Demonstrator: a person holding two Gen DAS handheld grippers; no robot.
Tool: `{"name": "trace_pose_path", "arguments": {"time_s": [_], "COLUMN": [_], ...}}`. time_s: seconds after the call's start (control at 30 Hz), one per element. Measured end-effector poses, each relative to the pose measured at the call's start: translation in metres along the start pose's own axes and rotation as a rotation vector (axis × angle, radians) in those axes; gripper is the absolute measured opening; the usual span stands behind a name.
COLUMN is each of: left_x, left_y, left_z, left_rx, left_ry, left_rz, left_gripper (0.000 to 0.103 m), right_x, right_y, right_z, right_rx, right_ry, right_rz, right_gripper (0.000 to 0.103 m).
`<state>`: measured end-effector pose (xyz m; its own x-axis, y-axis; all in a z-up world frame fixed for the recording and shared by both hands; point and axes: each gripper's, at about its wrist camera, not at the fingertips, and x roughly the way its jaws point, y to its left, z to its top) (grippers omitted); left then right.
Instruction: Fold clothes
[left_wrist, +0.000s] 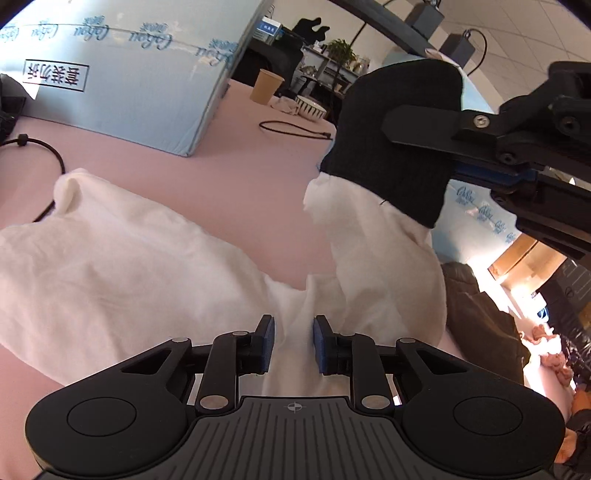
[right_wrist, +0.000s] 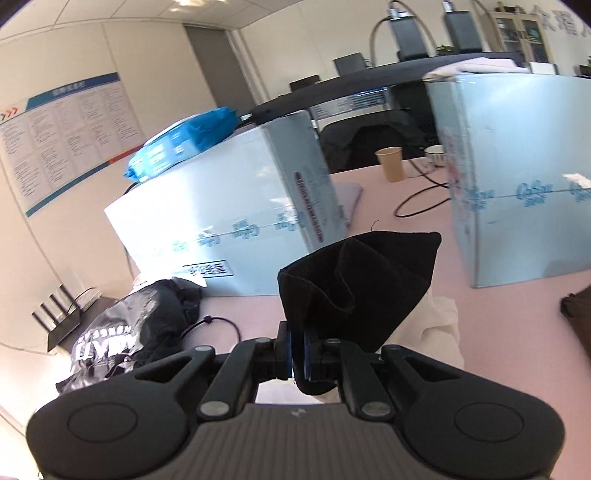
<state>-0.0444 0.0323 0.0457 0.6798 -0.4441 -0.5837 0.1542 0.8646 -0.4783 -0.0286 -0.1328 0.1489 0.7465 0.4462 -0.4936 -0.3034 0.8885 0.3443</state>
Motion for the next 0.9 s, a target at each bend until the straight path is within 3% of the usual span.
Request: {"name": "trace_pose_path", "arguments": {"time_s": [0.23,0.4,0.5,0.6,0.67,0.77,0.87,0.9], "left_x": [-0.070,-0.107,-0.123,-0.132,-0.136,-0.139,-0.132,-0.122], "left_y": [0.085,0.137,0.153,0.158,0.154,0.135,0.106,0.097], "left_z": [0.009,0.016,0.019,0.029,0.039,0.061,0.086,0.092], "left_rx": [-0.162,-0.234,-0.245,-0.211,-0.170,-0.070,0.054,0.082], "left_ry": [-0.088,-0.141,-0.176,-0.206,-0.221,-0.242,-0.191,-0.149], "left_rz": [0.232,0.383,0.409,0.396,0.364,0.272,0.129,0.083], "left_gripper": [0.021,0.021,0.021,0.021,0.021,0.022,0.022,0.022], "right_x": [0.050,0.103,0.124,0.138,0.129,0.085,0.040,0.031], "right_y": [0.066,0.087,0.098,0.103,0.103,0.098,0.076,0.066], "right_z": [-0.009,-0.038,-0.058,-0.072,-0.071,-0.052,-0.032,-0.029], "right_rx": [-0.106,-0.123,-0.158,-0.174,-0.158,-0.120,-0.074,-0.058], "right_ry": [0.110,0.229,0.294,0.366,0.340,0.177,0.038,0.039], "right_rz": [0.159,0.180,0.172,0.144,0.152,0.157,0.052,0.020], "right_gripper": [0.006,0.006,0.006,0.014,0.024,0.058,0.058,0.057]}}
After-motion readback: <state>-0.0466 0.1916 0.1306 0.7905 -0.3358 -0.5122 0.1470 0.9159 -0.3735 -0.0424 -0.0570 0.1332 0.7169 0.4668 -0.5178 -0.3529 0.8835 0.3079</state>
